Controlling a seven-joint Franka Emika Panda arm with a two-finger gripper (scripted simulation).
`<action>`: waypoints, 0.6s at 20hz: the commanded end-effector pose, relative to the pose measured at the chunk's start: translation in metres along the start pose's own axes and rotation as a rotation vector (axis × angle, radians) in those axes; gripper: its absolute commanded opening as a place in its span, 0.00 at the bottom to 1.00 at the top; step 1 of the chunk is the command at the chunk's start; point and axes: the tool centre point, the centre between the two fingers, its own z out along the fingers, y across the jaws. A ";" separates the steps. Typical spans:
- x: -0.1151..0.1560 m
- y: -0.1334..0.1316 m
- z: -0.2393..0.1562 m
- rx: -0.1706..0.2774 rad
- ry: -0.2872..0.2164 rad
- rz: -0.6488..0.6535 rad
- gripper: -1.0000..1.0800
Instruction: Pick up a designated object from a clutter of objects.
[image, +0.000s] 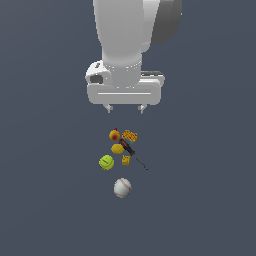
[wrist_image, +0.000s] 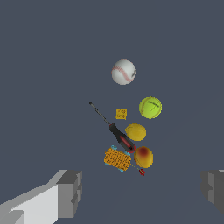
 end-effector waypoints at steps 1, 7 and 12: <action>0.000 0.000 0.000 0.000 0.000 0.000 0.96; 0.002 -0.017 -0.002 -0.002 -0.002 -0.023 0.96; 0.002 -0.028 -0.004 -0.003 -0.003 -0.040 0.96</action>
